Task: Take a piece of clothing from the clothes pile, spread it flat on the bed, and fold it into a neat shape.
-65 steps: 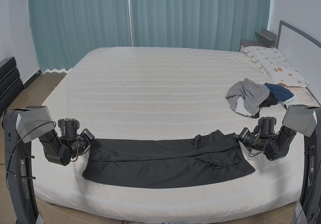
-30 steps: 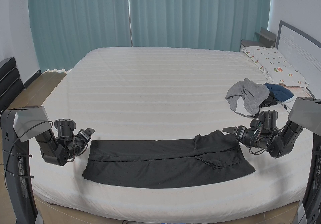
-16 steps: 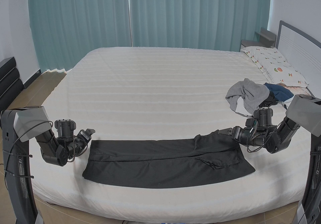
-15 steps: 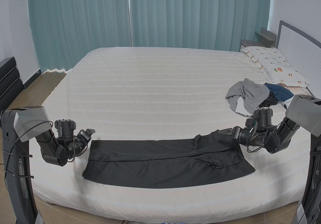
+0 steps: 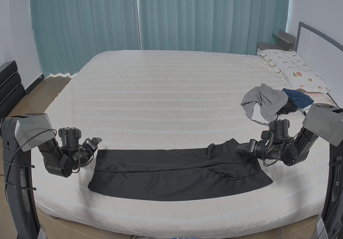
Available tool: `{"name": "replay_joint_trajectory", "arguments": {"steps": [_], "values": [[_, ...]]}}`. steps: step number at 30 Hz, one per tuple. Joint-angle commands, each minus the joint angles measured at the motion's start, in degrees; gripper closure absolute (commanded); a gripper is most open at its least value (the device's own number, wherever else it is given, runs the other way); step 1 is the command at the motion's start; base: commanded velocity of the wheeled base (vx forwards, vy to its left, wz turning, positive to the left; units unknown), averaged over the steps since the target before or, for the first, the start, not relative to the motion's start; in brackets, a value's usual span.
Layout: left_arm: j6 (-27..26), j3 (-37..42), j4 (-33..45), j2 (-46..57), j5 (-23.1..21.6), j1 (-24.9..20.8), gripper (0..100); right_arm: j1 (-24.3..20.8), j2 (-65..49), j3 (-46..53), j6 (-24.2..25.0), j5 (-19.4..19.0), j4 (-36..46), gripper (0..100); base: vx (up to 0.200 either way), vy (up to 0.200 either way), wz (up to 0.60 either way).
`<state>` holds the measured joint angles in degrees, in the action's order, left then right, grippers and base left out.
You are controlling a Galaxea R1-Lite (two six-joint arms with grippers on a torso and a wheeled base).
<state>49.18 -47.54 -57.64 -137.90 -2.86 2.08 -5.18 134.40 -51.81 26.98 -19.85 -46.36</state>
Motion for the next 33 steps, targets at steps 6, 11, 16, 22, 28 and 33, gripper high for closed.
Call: {"name": "replay_joint_trajectory", "arguments": {"steps": [6, 11, 16, 22, 28, 33], "values": [[0.04, -0.01, -0.02, -0.09, -0.04, 0.02, 0, 1.58, -2.74, 3.65, -0.79, -0.63, 0.31, 100, 0.000, 0.000, 0.00], [0.04, -0.01, -0.02, -0.09, -0.04, 0.02, 0, 2.46, -4.76, 6.46, -2.02, -0.72, 0.22, 100, 0.000, 0.000, 0.00], [0.04, 0.08, -0.02, -0.09, -0.04, 0.11, 0, 3.25, -5.99, 9.62, -4.04, -2.13, -0.22, 100, 0.000, 0.000, 0.00], [0.04, 0.08, -0.02, 0.09, -0.04, 0.11, 0, 3.51, -6.70, 12.00, -5.80, -2.74, -0.48, 100, 0.000, 0.000, 0.00], [0.13, 0.08, -0.02, 0.53, 0.05, 0.20, 0, 3.60, -6.70, 12.70, -6.94, -2.74, -0.48, 100, 0.000, 0.000, 0.00], [0.13, 1.22, 0.24, 3.95, 0.14, 0.90, 0, 3.25, -8.01, 12.70, -5.97, -2.48, -0.84, 0, 0.000, 0.000, 0.00]]}}
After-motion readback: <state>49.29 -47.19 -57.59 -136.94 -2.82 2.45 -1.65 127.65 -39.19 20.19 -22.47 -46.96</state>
